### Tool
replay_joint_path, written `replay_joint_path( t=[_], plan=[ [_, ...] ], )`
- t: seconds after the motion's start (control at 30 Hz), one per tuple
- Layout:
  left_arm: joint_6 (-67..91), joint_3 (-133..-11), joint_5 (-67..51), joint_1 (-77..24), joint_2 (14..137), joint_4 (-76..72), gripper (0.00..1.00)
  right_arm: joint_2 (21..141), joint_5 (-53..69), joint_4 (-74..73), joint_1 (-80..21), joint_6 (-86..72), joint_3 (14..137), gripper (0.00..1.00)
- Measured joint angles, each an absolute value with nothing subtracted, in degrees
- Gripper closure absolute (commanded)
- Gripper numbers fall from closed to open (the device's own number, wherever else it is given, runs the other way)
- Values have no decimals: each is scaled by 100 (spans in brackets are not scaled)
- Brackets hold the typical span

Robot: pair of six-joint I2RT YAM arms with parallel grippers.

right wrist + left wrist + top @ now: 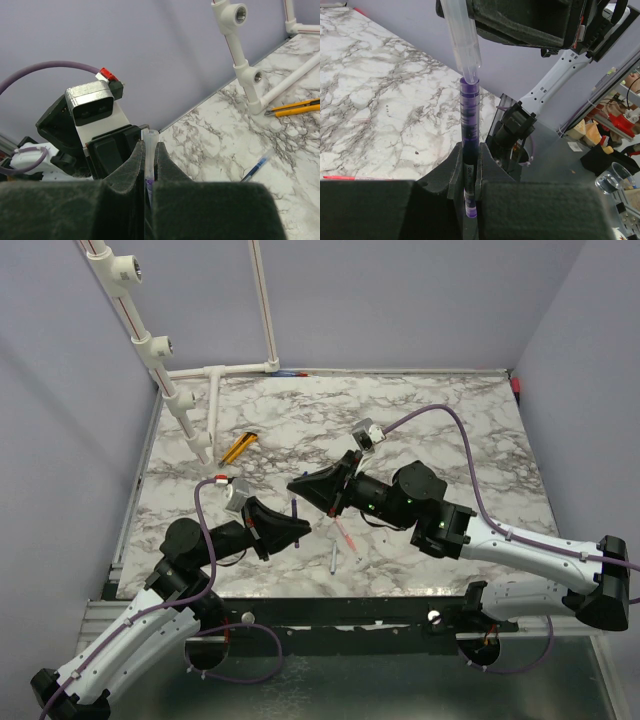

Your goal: Insert the pens into the pen caps

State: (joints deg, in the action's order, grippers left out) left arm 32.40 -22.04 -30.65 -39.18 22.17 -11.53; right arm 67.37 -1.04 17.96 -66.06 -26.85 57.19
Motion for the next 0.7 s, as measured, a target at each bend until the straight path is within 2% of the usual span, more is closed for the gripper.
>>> replay_joint_path(
  t=[0.7],
  plan=[
    [3258,-2200,-3074,-3940,2217,-1127,100,6534,-217,2139,-6709,-2561,5315,99]
  ],
)
